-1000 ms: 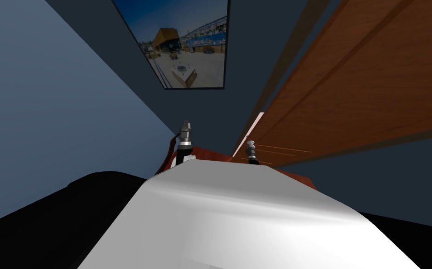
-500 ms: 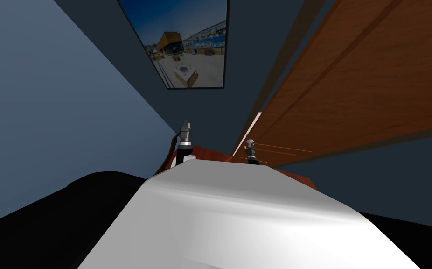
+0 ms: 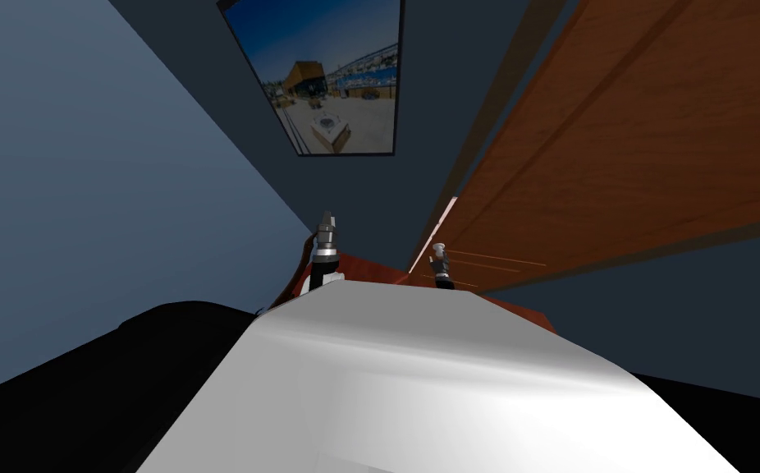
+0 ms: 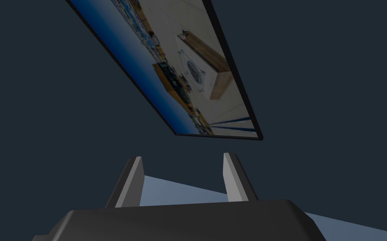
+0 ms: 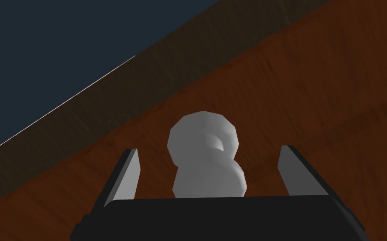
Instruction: Pull the door open
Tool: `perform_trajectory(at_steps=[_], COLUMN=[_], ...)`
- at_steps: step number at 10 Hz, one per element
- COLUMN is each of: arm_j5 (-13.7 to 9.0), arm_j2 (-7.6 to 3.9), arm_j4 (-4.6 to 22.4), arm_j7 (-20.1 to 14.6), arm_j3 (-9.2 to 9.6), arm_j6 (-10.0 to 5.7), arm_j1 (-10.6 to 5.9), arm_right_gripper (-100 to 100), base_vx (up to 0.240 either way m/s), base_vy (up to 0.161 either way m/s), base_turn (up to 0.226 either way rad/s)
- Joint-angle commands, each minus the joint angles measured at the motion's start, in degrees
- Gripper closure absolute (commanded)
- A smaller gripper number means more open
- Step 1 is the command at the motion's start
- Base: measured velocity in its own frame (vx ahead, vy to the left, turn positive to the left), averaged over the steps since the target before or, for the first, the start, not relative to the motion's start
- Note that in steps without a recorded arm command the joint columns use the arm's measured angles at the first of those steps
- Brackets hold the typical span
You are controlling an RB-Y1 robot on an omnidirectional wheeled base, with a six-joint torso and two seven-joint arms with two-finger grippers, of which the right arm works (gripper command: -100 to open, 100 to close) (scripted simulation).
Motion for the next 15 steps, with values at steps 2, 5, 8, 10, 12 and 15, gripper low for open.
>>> perform_trajectory(at_steps=[2, 5, 8, 10, 12, 15], arm_j5=[-2.0, -4.8, -7.6, -9.0, -10.4, -13.1], arm_j2=[0.06, 0.14, 0.22, 0.26, 0.30, 0.38], arm_j4=[-0.4, -1.0, -1.5, -1.8, -2.1, -2.6], arm_j7=[-3.9, -8.4, -12.4, -15.4, -18.1, -22.5], arm_j3=[0.75, 1.79, 2.84, 3.37, 3.89, 4.91], arm_j6=[0.33, 0.75, 1.18, 1.39, 1.60, 2.01], arm_j1=[0.06, 0.13, 0.19, 0.22, 0.26, 0.32], arm_right_gripper=[-100, -100, -100, -100, -100, -100], base_vx=[-0.043, -0.059, -0.062, -0.058, -0.050, -0.063], base_vy=[-0.015, -0.018, -0.024, -0.020, -0.015, -0.022], base_turn=[0.025, 0.036, 0.036, 0.029, 0.026, 0.035])
